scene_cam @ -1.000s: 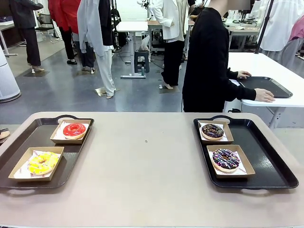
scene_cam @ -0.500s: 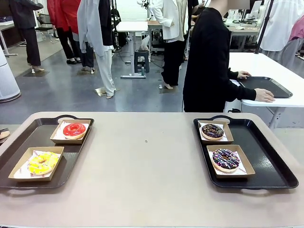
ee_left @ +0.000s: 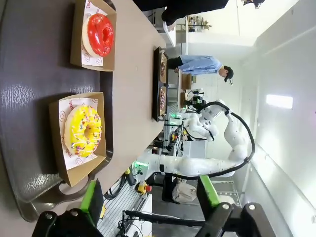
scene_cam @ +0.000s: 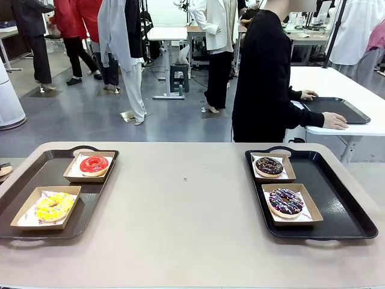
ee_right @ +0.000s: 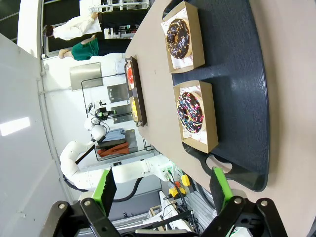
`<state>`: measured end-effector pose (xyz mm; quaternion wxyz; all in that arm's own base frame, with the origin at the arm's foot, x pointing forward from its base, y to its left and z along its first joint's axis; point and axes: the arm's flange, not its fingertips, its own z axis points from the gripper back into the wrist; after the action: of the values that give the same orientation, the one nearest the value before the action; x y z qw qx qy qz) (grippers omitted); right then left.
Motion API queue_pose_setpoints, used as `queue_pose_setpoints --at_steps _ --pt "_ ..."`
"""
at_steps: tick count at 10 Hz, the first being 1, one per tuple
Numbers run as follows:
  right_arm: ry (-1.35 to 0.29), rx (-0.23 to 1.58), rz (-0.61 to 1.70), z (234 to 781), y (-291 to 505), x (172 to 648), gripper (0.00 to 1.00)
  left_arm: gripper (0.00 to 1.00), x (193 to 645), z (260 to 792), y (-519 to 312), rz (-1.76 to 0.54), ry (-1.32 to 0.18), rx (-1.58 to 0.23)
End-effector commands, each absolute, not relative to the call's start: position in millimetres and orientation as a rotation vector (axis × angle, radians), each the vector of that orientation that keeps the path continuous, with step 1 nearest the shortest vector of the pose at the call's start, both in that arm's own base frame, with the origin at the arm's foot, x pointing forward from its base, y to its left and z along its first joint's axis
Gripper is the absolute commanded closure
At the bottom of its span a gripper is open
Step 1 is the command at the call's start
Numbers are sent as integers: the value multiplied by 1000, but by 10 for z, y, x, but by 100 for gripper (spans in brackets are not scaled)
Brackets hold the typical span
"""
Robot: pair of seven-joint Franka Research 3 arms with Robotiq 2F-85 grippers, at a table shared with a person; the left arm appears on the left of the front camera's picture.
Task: Individually package the donuts and arrange them on the tray.
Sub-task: Place the picked Paper togo box on the Handle tray.
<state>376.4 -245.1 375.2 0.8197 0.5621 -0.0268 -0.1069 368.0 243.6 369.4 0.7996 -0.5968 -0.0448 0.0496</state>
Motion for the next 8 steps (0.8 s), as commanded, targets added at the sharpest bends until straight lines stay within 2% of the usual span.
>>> queue_pose_setpoints --at_steps 1,8 --pt "-58 1200 -233 3776 -2434 3744 0 0 3667 3708 2484 115 -107 -1293" --pt "-58 1200 -233 3776 -2434 3744 0 0 3662 3694 2462 112 -100 -1281"
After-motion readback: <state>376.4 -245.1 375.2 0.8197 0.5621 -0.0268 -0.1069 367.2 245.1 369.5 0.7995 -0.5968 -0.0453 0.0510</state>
